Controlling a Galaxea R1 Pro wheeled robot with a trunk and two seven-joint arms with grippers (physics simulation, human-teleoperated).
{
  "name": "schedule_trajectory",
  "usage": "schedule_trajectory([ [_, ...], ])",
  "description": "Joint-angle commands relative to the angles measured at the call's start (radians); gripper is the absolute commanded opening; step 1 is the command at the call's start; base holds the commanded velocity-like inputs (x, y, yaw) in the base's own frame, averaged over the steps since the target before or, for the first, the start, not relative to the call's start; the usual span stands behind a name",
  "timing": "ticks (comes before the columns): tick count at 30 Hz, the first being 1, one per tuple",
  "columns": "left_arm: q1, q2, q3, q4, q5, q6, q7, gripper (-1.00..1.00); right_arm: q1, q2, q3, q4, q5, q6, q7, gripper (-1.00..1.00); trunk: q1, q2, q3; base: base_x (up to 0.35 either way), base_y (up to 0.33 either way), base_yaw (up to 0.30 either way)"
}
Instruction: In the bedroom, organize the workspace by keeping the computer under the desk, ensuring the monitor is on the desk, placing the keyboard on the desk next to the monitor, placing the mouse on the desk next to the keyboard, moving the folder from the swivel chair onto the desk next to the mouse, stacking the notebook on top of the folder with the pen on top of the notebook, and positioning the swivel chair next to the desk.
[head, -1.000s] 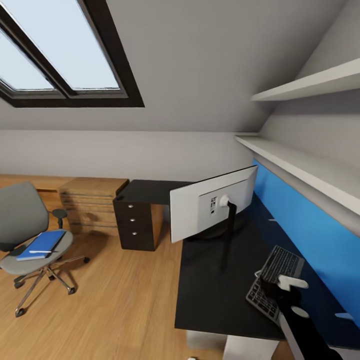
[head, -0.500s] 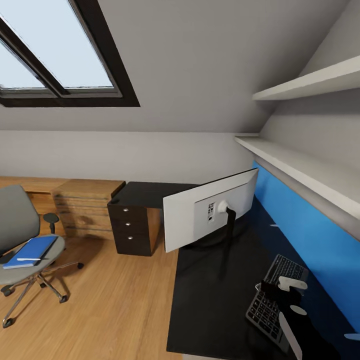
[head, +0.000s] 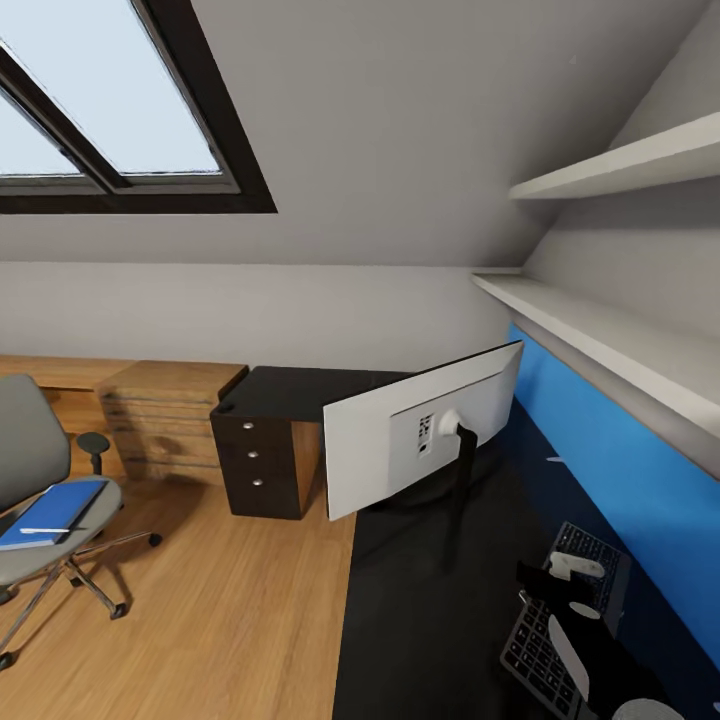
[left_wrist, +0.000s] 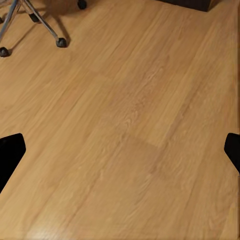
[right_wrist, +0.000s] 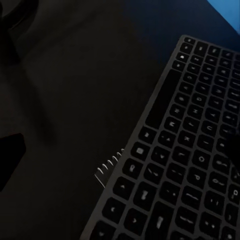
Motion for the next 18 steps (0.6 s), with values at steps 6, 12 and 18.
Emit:
schedule_trajectory([
  [6, 0.007, 0.032, -0.007, -0.145, 0.034, -0.006, 0.005, 1.00, -0.040, -0.001, 0.002, 0.084, -0.007, -0.038, -0.004, 1.00, 0.001, -0.002, -0.002, 0.003, 0.000, 0.000],
  [12, 0.044, 0.085, -0.007, -0.288, 0.166, 0.038, 0.007, 1.00, -0.072, -0.016, 0.002, 0.154, -0.008, -0.044, -0.005, 1.00, 0.012, -0.023, -0.011, 0.000, 0.000, 0.000],
  [18, 0.050, 0.106, -0.007, -0.323, 0.184, 0.090, 0.005, 1.00, -0.086, -0.026, 0.002, 0.181, -0.009, -0.044, -0.006, 1.00, 0.035, -0.065, -0.030, 0.000, 0.000, 0.000],
])
